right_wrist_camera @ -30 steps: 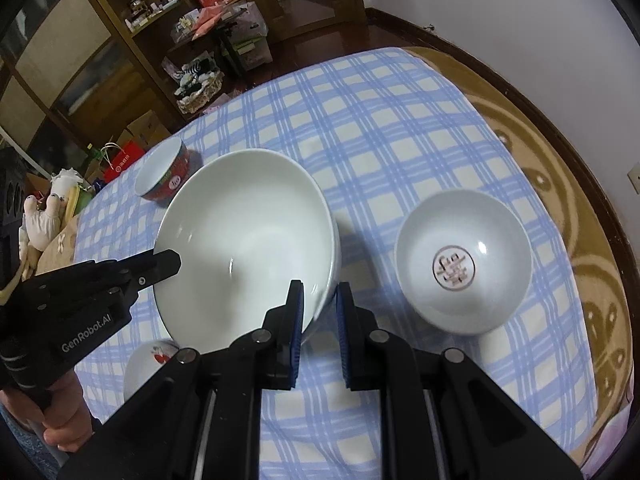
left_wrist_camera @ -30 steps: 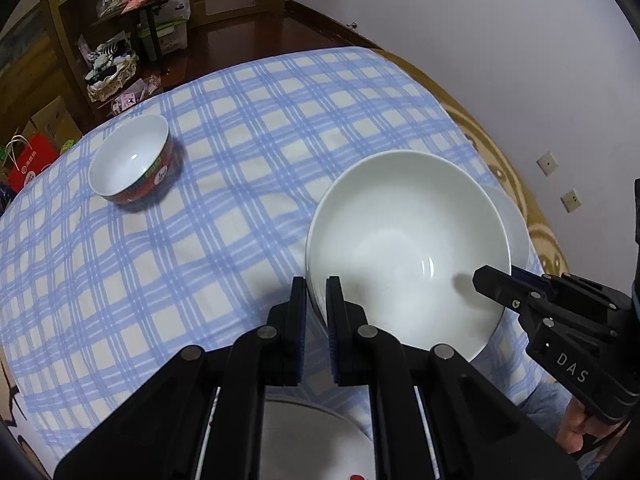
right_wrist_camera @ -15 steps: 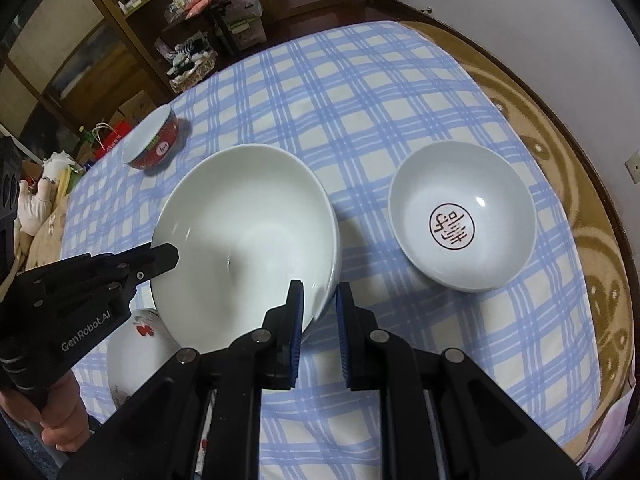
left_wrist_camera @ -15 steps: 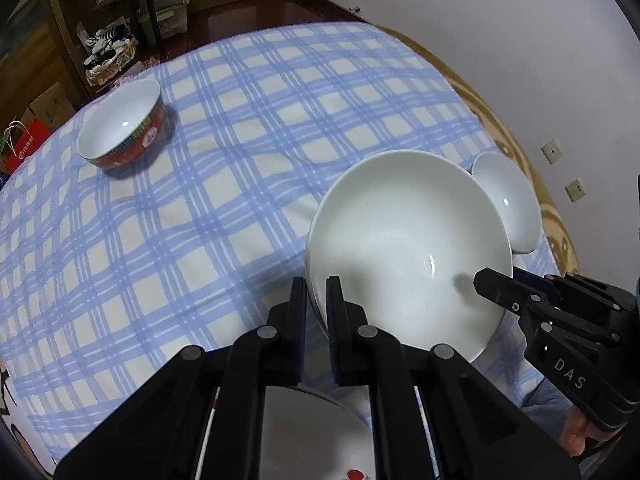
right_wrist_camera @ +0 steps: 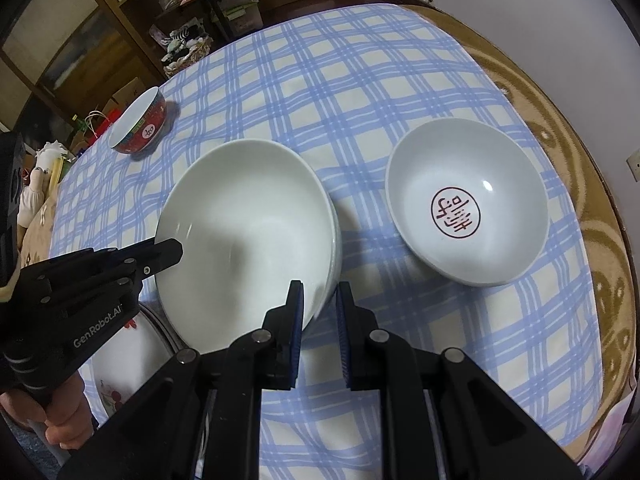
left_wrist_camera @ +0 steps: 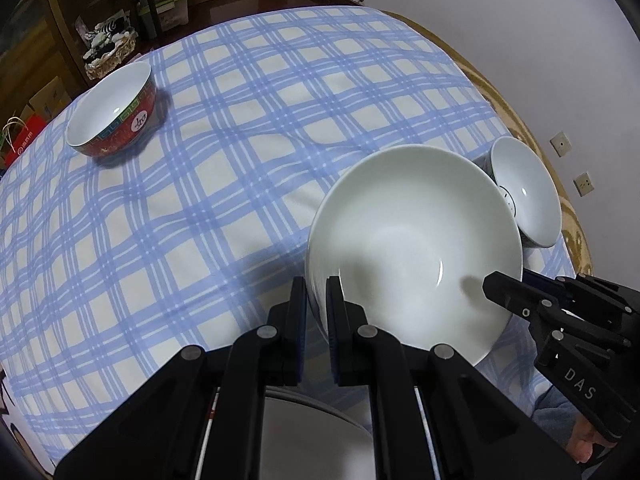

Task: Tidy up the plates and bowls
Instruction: 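Carry the held white bowl with both grippers toward the plate stack, then lower the white bowl onto the tablecloth and open both grippers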

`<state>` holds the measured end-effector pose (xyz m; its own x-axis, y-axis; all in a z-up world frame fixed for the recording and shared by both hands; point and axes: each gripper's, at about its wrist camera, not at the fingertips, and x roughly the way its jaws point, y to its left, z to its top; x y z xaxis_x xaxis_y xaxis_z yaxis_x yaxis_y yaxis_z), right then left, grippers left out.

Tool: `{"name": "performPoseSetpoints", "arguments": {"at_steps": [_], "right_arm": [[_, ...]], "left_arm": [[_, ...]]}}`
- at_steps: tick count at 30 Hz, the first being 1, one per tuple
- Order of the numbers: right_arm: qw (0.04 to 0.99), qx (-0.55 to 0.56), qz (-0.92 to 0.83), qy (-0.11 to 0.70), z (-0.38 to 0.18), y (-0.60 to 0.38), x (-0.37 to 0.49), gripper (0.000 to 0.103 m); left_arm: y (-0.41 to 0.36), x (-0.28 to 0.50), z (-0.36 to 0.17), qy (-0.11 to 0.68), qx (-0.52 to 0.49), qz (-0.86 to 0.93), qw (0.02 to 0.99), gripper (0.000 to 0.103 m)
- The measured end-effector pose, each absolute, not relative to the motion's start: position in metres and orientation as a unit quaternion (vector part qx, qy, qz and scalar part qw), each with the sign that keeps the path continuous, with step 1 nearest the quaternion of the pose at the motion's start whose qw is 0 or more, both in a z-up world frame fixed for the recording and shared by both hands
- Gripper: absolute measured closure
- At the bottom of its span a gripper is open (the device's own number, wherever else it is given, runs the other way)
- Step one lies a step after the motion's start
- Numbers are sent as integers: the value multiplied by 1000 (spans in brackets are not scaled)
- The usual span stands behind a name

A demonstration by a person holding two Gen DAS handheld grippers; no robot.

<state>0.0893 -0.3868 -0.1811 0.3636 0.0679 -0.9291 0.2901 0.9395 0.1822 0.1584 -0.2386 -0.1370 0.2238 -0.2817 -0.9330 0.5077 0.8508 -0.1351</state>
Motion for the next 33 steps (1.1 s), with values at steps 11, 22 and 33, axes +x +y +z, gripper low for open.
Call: {"name": "performPoseSetpoints", "arguments": {"at_steps": [11,22,33], "right_arm": [[806,172,-70,562,-184,-388,87,86],[806,177,-75,561,-184,-387,87,86],[821,177,-99,534,-165,-397,73,86]], "left_arm": [[-238,158,-138,575,91,-252,773,94],[-237,157,-137,571,97,-241,779,93],[-237,154,-113,553,94,-239,792,90]]}}
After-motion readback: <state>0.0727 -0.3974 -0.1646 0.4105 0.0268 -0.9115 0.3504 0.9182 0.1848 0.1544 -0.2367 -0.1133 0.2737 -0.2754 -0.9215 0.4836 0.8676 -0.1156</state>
